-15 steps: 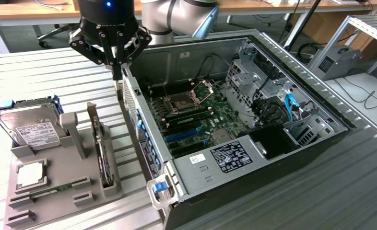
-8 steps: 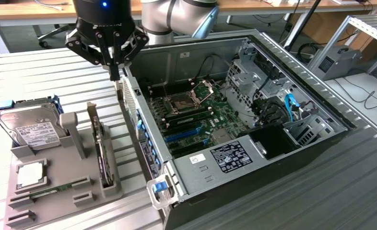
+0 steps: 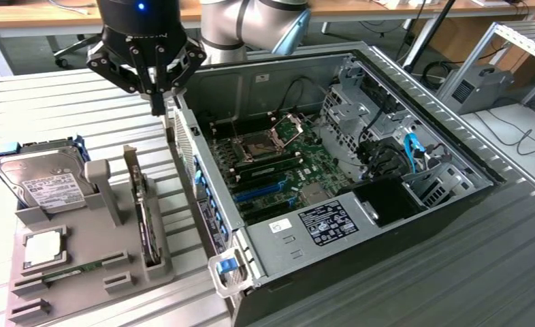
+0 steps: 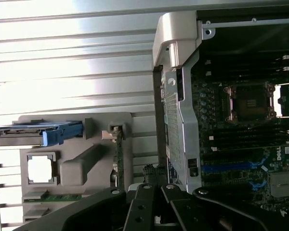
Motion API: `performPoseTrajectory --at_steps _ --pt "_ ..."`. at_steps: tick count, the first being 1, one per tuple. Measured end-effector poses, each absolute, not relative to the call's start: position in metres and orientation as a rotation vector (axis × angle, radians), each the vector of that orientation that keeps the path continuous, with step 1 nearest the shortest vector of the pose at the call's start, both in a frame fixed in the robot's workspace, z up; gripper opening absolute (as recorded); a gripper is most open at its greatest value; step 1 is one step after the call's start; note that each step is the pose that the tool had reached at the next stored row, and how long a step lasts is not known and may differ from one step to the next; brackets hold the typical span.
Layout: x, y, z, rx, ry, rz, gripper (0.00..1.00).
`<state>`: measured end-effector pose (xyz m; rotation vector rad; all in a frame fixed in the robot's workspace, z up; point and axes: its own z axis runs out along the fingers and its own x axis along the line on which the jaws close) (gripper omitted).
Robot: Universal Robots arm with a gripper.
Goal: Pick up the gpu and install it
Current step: 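Reach for the gpu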
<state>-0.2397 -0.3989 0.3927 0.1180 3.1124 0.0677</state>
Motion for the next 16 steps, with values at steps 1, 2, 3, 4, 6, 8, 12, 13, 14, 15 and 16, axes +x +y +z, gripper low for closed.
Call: performPoseTrajectory --at_steps 1,2,3,4,6,8,12,13,14,15,16 --pt "-0.241 -0.399 0.393 0.118 3.113 0.068 0.11" --pt "-0.241 -0.399 0.393 0.118 3.112 0.068 0.11" --pt "-0.242 -0.399 0.393 0.118 3.112 0.068 0.11" --pt "-0.242 -0.399 0.393 0.118 3.112 0.068 0.11" --pt "-0.244 -0.399 0.393 0.118 3.113 0.068 0.11" --pt "-0.245 -0.399 0.393 0.118 3.113 0.068 0.11" --pt "-0.249 -0.399 0.393 0.118 3.112 0.068 0.11" --pt "-0.25 -0.399 0.393 0.118 3.112 0.068 0.11" --pt "-0.251 -0.399 0.393 0.118 3.112 0.068 0.11" --pt "-0.252 -0.399 0.393 0.118 3.112 0.068 0.11" --pt "-0.253 -0.399 0.393 0.118 3.112 0.068 0.11"
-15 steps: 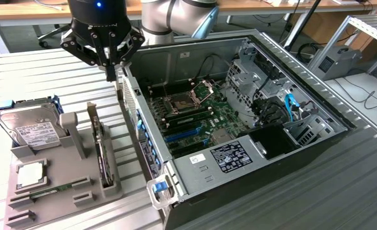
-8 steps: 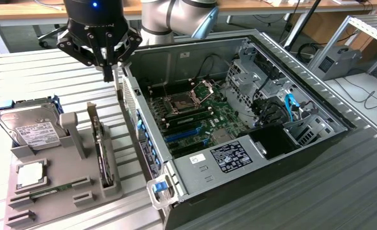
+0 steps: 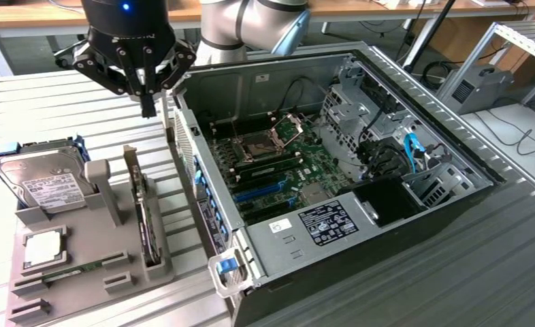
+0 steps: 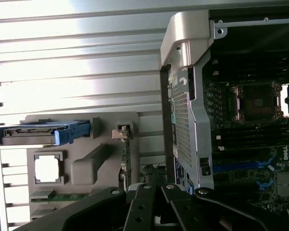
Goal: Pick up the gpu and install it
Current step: 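Reach for the gpu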
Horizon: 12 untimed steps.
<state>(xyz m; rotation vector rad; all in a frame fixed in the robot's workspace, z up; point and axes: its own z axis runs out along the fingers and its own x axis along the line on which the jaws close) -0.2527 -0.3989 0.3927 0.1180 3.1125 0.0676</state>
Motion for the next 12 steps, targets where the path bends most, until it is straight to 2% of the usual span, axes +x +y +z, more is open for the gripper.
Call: performPoseTrajectory --at_steps 12 --pt "-0.2557 -0.3994 0.3927 0.118 3.112 0.068 0.11"
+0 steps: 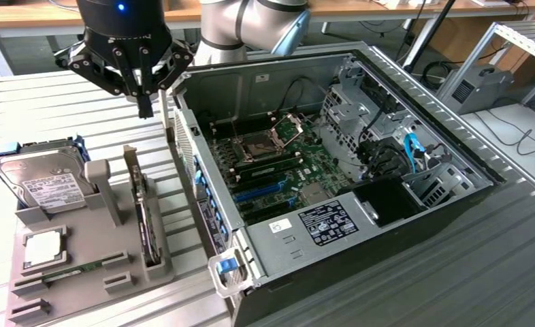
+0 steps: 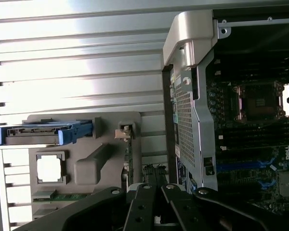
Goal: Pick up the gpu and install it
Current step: 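Reach for the gpu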
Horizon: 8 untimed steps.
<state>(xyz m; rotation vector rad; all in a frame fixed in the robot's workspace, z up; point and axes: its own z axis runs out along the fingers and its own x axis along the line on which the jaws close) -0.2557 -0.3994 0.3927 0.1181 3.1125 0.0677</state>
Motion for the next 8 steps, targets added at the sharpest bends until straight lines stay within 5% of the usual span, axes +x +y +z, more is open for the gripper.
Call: performPoseTrajectory --at_steps 8 --pt "-0.2556 -0.4056 0.3927 0.118 3.113 0.068 0.11"
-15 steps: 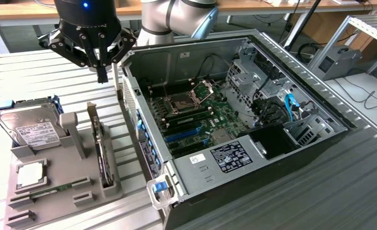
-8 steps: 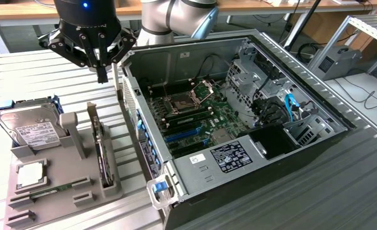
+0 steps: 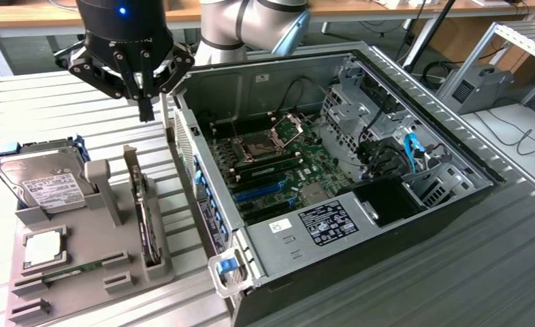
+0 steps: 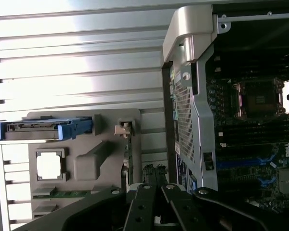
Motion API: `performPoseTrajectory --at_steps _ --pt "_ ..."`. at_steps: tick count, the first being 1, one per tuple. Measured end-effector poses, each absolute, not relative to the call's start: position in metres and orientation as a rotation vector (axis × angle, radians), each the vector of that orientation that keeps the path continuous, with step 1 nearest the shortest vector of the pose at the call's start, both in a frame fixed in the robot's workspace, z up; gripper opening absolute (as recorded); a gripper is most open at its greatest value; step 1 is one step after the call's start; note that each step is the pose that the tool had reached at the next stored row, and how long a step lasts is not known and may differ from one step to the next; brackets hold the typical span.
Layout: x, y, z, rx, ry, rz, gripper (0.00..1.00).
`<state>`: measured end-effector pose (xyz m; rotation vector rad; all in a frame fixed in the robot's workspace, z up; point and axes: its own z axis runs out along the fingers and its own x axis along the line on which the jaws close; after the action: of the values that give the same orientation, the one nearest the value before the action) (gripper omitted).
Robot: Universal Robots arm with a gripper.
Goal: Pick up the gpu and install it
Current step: 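Reach for the gpu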
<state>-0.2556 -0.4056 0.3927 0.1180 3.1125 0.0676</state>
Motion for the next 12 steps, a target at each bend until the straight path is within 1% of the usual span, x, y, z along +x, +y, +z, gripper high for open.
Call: performPoseTrajectory --at_steps 12 --pt "-0.256 -0.418 0.393 0.118 3.112 0.068 0.11"
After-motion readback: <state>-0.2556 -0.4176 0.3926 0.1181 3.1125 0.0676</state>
